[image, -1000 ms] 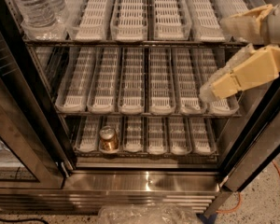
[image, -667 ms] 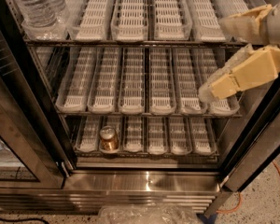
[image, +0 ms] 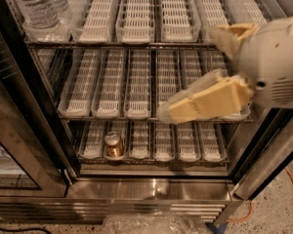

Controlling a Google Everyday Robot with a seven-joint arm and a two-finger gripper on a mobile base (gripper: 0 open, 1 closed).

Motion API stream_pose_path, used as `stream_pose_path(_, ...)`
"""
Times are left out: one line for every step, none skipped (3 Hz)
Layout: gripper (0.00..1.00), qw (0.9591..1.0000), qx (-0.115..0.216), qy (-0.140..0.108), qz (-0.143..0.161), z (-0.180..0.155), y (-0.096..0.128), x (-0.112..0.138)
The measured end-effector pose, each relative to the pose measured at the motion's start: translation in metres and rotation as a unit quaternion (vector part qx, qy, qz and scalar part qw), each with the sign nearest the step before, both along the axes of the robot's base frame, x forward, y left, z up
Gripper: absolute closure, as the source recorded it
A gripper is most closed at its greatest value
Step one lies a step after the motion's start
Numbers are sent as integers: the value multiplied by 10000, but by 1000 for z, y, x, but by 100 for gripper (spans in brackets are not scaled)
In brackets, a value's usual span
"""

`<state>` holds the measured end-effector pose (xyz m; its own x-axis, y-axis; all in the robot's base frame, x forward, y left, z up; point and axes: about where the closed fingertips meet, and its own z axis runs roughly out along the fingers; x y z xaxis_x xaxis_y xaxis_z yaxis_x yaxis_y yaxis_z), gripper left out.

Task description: Pick water bottle from top shelf of fridge

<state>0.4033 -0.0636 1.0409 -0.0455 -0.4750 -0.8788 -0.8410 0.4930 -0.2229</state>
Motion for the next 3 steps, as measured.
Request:
stream_pose_path(0, 9988, 399, -257, -107, -33, 40, 5)
stream_pose_path(0, 9924, 1137, -399, -234, -58, 65, 34)
stream_pose_path(0, 9852, 1626, -505, -191, -55, 86, 50)
